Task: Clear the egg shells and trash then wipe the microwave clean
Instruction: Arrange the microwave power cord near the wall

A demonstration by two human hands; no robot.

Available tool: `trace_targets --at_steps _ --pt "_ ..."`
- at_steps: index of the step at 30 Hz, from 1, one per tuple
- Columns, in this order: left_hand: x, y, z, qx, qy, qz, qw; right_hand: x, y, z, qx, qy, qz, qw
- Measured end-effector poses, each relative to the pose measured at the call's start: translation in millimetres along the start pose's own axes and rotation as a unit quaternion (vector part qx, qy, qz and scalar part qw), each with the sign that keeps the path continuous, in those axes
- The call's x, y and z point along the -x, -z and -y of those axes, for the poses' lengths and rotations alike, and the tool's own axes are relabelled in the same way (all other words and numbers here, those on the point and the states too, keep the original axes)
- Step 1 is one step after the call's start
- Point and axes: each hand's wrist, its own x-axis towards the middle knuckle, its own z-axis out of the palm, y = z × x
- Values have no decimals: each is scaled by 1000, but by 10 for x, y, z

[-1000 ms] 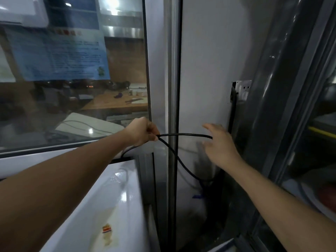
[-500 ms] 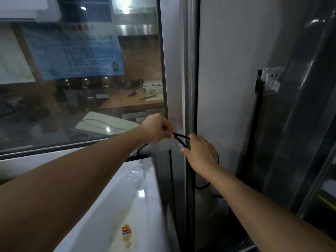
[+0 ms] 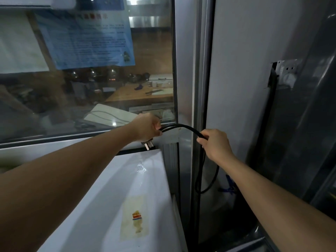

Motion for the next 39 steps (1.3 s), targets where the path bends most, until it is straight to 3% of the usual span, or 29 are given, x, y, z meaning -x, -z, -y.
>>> trace_targets --at_steps 9,18,24,28,39 --pt "147 55 240 19 14 89 996 34 -156 -90 -74 8 -6 997" --pt "161 51 122 -41 -33 -1 999 -2 -287 -313 -23 -28 12 999" --pt "162 -39 75 -95 -60 9 994 -26 -364 -382 58 -47 68 995" --pt "141 -24 31 -111 -66 -6 992 -36 -460 -355 70 -43 46 996" --pt "34 -72 171 -147 -50 -18 988 -174 -918 -413 -61 -77 60 993"
